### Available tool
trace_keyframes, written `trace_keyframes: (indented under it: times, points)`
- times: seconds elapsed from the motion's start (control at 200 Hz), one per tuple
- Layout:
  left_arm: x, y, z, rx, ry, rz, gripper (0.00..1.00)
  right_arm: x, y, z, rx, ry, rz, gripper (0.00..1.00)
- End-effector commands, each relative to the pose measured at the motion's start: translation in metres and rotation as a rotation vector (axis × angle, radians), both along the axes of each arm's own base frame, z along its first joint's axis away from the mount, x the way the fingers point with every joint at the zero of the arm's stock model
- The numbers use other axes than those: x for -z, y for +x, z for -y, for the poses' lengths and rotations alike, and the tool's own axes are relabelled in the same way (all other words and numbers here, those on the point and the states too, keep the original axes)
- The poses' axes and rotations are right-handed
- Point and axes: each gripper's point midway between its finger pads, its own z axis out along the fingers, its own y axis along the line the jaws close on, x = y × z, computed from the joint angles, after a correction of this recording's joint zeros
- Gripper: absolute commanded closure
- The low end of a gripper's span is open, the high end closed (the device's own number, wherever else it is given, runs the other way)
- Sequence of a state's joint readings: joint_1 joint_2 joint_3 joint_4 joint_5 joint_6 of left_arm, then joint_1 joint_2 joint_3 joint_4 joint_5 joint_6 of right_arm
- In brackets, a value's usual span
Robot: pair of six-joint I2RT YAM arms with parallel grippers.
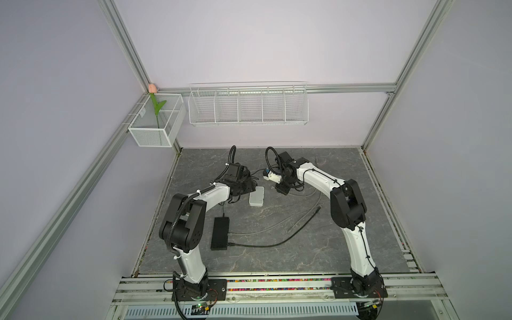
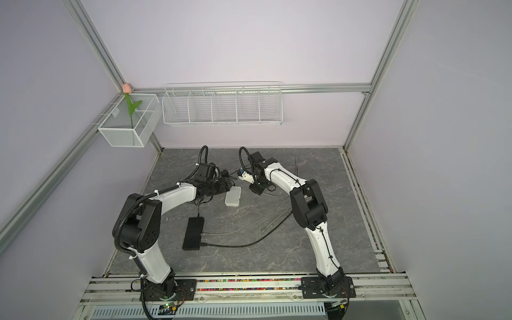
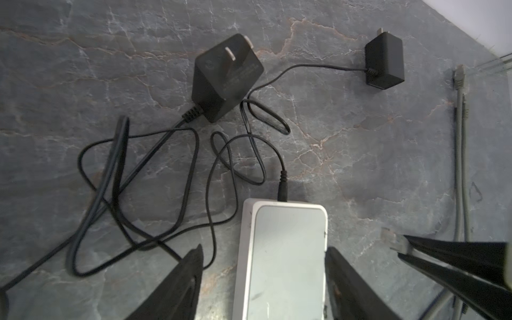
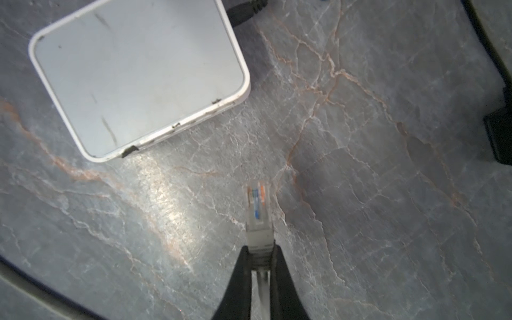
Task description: Insert the plug into the switch port
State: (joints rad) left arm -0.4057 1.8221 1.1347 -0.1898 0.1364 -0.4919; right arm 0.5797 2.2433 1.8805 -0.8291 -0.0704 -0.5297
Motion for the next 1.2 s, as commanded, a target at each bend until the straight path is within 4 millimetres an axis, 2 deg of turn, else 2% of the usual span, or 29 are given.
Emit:
trace_keyframes:
  times: [0.0, 0.165, 0.62, 0.94, 1.195]
  points:
    - [0.004, 0.004, -0.001, 0.000, 0.014, -0.021, 0.32, -0.002, -0.007, 0.001, -0.041, -0.007, -0.001, 0.93]
    - [0.009, 0.008, 0.001, 0.005, 0.024, -0.040, 0.35, 0.001, -0.013, -0.001, -0.083, -0.007, -0.035, 0.93]
    - [0.030, 0.018, 0.021, 0.049, -0.033, -0.098, 0.45, 0.017, -0.004, -0.006, -0.085, -0.047, -0.005, 0.94]
    - [0.031, 0.013, 0.038, 0.118, -0.100, -0.106, 0.52, 0.025, -0.007, -0.011, -0.095, -0.048, -0.011, 0.94]
    - [0.028, 0.015, 0.039, 0.133, -0.087, -0.110, 0.53, 0.024, -0.011, -0.012, -0.102, -0.043, -0.027, 0.93]
